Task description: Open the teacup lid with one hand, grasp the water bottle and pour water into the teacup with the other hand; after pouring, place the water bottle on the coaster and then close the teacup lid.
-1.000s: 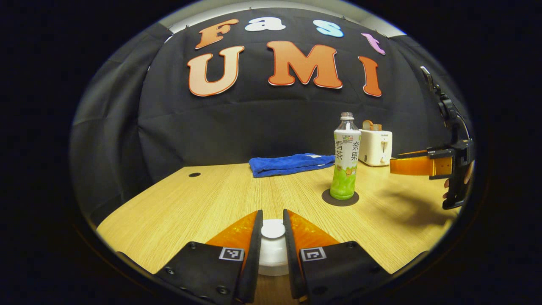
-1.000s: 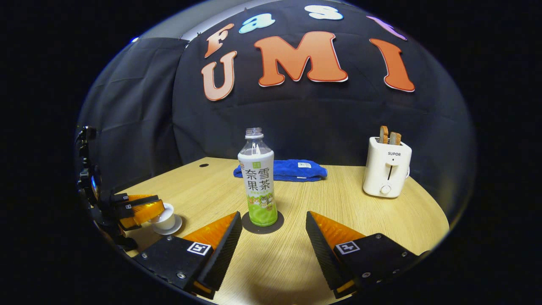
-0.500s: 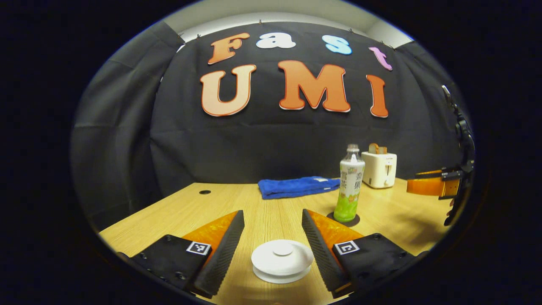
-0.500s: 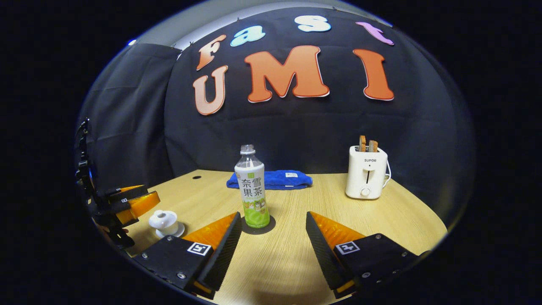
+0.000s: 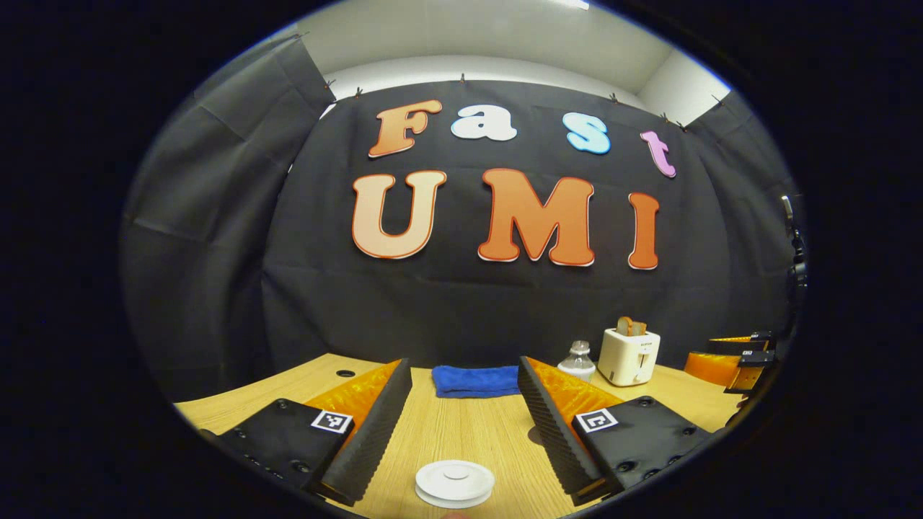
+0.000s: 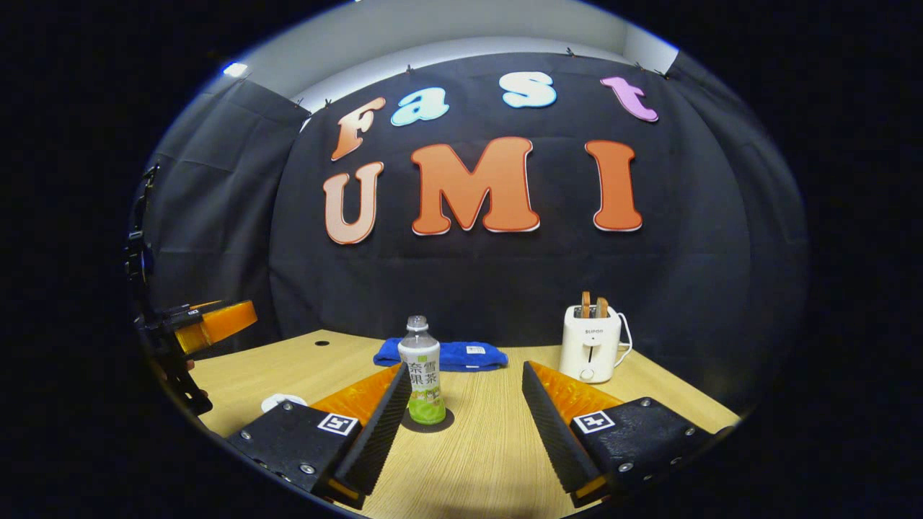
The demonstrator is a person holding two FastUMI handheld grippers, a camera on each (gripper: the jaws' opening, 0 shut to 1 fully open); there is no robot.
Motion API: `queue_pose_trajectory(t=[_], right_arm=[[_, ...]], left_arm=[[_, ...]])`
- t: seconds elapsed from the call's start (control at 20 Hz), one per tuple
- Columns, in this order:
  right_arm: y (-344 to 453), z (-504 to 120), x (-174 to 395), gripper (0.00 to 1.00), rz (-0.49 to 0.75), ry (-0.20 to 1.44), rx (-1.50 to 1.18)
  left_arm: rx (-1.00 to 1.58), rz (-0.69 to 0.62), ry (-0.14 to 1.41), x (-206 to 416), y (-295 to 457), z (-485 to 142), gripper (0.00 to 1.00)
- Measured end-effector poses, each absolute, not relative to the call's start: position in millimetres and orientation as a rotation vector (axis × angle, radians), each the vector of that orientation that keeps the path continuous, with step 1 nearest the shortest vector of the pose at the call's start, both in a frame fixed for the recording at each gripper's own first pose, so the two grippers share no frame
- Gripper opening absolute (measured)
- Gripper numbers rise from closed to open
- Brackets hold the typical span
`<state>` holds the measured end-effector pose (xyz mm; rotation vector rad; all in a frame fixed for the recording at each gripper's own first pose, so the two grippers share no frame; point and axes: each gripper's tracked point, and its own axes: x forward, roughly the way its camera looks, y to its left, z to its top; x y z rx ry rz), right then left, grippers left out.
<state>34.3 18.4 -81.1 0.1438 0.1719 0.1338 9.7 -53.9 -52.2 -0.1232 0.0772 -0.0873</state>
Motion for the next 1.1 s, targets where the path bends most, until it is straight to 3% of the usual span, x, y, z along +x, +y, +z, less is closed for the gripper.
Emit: queue_pose_trajectory(t=[0.45, 1.1], right_arm=[[15, -57, 20, 0.97, 0.110, 0.090, 0.107], [24, -54, 14, 0.96, 0.128, 0.102, 0.134]], left_arm=[[-0.119, -0.114, -0.011, -2, -68, -17, 0.95], [-0.130, -0.098, 0.042, -9, -62, -33, 0.97]])
